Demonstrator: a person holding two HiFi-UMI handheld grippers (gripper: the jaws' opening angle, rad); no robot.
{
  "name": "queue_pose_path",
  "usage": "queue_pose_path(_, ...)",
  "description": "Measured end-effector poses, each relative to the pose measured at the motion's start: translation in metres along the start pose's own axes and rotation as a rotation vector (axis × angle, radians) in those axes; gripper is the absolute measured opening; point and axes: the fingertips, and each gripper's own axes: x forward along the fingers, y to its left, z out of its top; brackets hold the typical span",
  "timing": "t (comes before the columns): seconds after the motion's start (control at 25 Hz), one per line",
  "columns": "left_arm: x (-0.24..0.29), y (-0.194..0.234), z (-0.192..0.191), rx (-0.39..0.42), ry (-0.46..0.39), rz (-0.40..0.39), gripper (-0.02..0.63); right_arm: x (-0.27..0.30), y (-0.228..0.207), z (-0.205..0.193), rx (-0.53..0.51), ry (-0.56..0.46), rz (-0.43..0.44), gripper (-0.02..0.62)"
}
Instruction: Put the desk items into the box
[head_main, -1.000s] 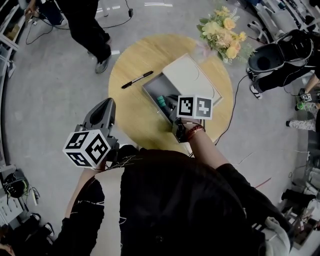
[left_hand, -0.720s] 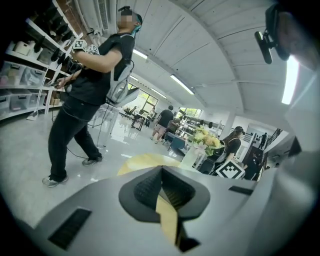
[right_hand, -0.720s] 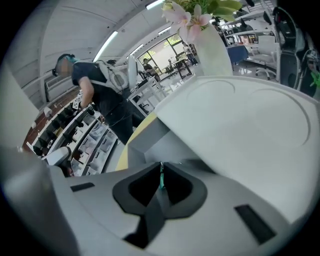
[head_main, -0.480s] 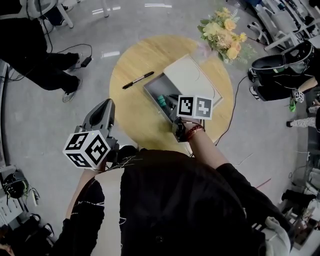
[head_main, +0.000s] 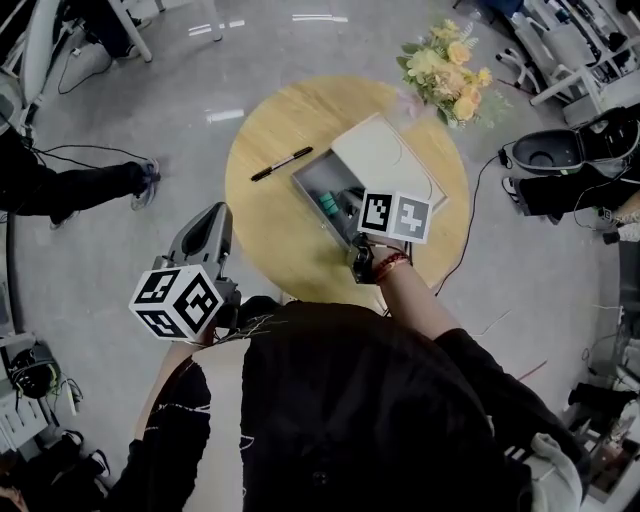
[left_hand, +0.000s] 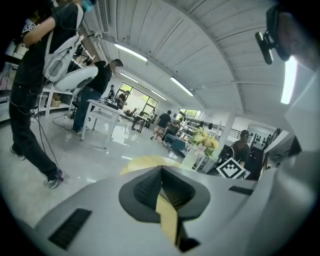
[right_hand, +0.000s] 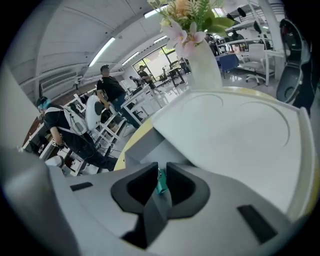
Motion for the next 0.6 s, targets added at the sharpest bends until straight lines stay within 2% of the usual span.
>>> queue_pose_path(0.2, -0.006, -0.003, 0.001, 0.001, -0.001, -0.018, 0.009, -0.017, 0.001, 0.011, 0.017, -0.073, -0.027, 0.058)
queue_pose_path(0.6, -0.011, -0.007, 0.014, 0.011, -0.034, -0.067, 0.009, -0.078, 0.02, 0.056, 0.048, -0.338, -0.033, 0.037)
